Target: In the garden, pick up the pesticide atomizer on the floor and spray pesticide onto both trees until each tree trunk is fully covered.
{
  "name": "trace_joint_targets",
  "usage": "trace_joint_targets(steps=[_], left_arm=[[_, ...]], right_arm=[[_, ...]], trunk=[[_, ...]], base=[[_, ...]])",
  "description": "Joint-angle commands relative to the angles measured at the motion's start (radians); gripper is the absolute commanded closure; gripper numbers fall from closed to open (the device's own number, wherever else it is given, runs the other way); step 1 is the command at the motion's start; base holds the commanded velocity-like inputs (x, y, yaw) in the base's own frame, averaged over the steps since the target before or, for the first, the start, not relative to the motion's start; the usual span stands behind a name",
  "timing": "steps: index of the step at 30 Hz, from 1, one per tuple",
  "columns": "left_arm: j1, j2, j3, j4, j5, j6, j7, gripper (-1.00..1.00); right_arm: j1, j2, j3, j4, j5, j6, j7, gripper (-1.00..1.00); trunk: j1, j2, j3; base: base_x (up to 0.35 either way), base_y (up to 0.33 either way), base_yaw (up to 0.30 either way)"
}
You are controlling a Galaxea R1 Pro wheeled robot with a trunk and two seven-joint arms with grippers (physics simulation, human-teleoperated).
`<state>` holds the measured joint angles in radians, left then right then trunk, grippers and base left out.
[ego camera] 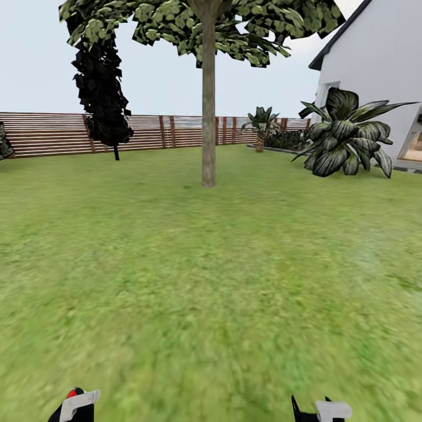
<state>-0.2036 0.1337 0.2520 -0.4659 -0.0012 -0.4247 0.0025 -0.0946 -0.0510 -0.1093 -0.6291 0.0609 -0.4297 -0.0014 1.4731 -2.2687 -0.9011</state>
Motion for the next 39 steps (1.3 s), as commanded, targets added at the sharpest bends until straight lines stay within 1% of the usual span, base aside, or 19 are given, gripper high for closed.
trace_joint_targets(steps=[1,39], left_arm=[[-0.001,0.000,0.001,0.001,0.000,-0.003,0.001,1.00],[-0.001,0.000,0.001,0.000,0.000,-0.003,0.001,1.00]], right_arm=[[-0.001,0.000,-0.003,0.000,0.006,-0.003,0.000,-1.00],[-0.001,0.000,-0.004,0.000,0.007,-0.003,0.000,-1.00]], trunk=[[0.000,0.000,-0.001],[0.000,0.000,-0.001]], base=[[0.338,0.000,0.000],[0.338,0.000,0.000]])
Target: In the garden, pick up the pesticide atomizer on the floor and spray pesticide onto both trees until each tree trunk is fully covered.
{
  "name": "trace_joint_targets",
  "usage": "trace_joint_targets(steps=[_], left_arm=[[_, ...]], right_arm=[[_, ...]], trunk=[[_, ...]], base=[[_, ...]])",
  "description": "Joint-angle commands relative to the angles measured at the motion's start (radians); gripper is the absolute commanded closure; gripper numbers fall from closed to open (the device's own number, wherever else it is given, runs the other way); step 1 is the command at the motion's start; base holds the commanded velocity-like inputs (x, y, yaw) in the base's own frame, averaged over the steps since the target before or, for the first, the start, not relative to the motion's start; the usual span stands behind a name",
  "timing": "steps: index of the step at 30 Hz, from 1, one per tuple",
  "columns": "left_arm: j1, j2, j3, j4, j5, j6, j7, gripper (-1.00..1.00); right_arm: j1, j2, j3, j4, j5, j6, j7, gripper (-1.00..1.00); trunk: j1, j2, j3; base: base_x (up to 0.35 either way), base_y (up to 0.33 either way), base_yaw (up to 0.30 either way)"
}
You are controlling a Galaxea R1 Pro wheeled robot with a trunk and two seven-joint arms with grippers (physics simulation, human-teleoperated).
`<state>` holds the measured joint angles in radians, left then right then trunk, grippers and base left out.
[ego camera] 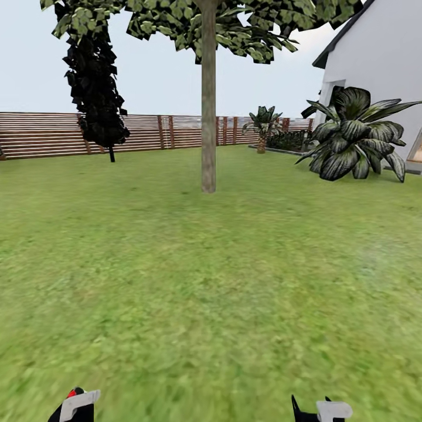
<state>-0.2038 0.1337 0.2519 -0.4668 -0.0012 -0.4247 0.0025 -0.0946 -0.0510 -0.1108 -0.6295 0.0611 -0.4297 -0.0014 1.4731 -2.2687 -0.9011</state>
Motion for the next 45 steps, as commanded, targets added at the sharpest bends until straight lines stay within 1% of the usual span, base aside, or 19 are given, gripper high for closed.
trace_joint_targets(steps=[1,45], left_arm=[[-0.001,0.000,0.001,0.001,0.000,-0.003,0.001,1.00],[0.000,0.000,0.001,0.002,0.000,-0.003,0.001,1.00]], right_arm=[[-0.001,0.000,-0.003,0.001,0.006,-0.003,0.000,-1.00],[-0.001,0.000,-0.001,0.002,0.006,-0.003,0.000,-1.00]], trunk=[[0.000,0.000,-0.001],[0.000,0.000,-0.001]], base=[[0.338,0.000,0.000],[0.338,0.000,0.000]])
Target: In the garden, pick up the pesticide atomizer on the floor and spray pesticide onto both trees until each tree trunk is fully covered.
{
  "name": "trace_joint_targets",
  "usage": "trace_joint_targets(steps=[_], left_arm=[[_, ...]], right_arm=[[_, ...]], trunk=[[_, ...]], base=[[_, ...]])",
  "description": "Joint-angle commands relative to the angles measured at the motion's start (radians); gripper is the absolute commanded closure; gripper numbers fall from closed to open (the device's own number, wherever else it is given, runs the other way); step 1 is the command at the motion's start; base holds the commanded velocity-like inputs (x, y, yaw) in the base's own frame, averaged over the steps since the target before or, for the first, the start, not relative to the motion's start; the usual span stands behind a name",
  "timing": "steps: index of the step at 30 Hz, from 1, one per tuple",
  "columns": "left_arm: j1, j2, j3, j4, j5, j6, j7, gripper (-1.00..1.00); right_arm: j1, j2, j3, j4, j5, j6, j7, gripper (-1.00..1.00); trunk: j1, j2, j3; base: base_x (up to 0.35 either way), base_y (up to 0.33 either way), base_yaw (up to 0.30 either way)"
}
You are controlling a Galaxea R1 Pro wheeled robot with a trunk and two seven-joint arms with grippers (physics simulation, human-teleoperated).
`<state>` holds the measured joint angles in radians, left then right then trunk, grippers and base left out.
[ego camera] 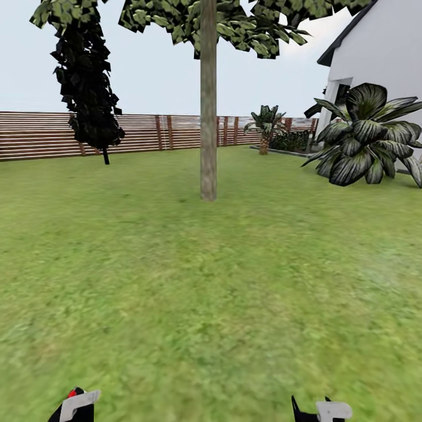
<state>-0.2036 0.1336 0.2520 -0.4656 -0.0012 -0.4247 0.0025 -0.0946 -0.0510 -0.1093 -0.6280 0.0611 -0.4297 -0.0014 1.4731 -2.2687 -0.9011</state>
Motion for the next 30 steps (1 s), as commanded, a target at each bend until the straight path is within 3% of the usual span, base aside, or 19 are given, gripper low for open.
trace_joint_targets(steps=[1,30], left_arm=[[-0.001,0.000,0.001,0.001,0.000,-0.003,0.001,1.00],[-0.001,0.000,0.001,0.000,0.000,-0.003,0.001,1.00]], right_arm=[[-0.001,0.000,-0.003,0.001,0.006,-0.003,0.000,-1.00],[-0.001,0.000,-0.003,-0.001,0.006,-0.003,0.000,-1.00]], trunk=[[0.000,0.000,-0.001],[0.000,0.000,-0.001]], base=[[0.338,0.000,0.000],[0.338,0.000,0.000]])
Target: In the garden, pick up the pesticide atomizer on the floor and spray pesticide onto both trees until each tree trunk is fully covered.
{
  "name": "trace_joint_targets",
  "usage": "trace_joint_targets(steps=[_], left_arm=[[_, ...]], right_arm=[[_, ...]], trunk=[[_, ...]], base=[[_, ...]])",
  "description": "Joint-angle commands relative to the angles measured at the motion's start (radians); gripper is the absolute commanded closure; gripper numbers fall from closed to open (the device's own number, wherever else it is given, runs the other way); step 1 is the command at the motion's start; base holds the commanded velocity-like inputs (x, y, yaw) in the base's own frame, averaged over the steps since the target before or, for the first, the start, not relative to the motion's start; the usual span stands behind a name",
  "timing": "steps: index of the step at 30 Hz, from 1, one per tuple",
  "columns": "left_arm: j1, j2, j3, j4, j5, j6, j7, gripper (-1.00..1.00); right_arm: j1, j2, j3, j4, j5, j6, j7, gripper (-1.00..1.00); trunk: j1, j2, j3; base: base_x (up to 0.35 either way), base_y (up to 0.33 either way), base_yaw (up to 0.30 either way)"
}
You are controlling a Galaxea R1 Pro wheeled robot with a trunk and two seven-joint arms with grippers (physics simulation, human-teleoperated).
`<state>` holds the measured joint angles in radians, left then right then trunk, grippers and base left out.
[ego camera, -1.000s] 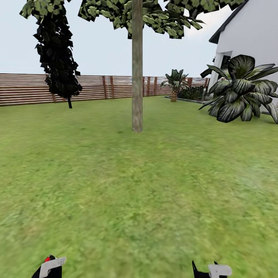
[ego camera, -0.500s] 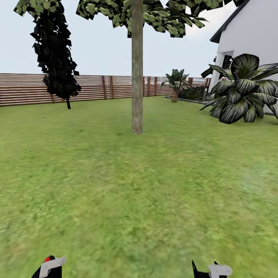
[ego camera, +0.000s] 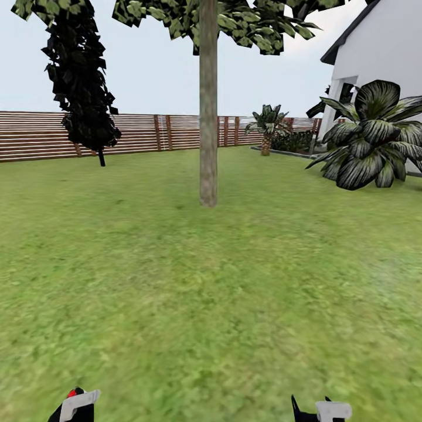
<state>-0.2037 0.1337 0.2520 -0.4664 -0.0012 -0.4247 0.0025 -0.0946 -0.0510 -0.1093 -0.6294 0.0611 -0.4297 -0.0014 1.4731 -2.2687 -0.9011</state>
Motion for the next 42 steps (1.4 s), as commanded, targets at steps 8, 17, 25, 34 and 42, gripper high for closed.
trace_joint_targets(steps=[8,17,25,34,42], left_arm=[[0.000,0.000,0.001,0.000,0.000,-0.003,0.001,1.00],[0.000,0.002,0.001,0.002,0.000,-0.003,0.001,1.00],[-0.001,0.003,0.001,0.002,0.000,-0.003,0.001,1.00],[-0.001,0.005,0.001,0.001,0.002,-0.004,-0.002,1.00],[0.000,0.009,0.002,0.001,0.002,-0.006,-0.004,1.00]], right_arm=[[-0.001,0.000,-0.003,0.000,0.006,-0.003,0.000,-1.00],[-0.001,0.000,-0.003,0.002,0.006,-0.003,0.000,-1.00],[-0.001,0.000,-0.004,0.002,0.006,-0.003,0.000,-1.00],[-0.001,-0.002,-0.005,-0.002,0.005,-0.004,-0.001,-1.00],[-0.001,-0.005,-0.002,0.003,0.006,-0.004,-0.002,-1.00]], trunk=[[0.000,0.000,-0.001],[0.000,0.000,-0.001],[0.000,0.000,-0.001],[0.000,0.000,-0.001],[0.000,0.000,-0.001]], base=[[0.338,0.000,0.000],[0.338,0.000,0.000],[0.338,0.000,0.000],[0.338,0.000,0.000],[0.338,0.000,0.000]])
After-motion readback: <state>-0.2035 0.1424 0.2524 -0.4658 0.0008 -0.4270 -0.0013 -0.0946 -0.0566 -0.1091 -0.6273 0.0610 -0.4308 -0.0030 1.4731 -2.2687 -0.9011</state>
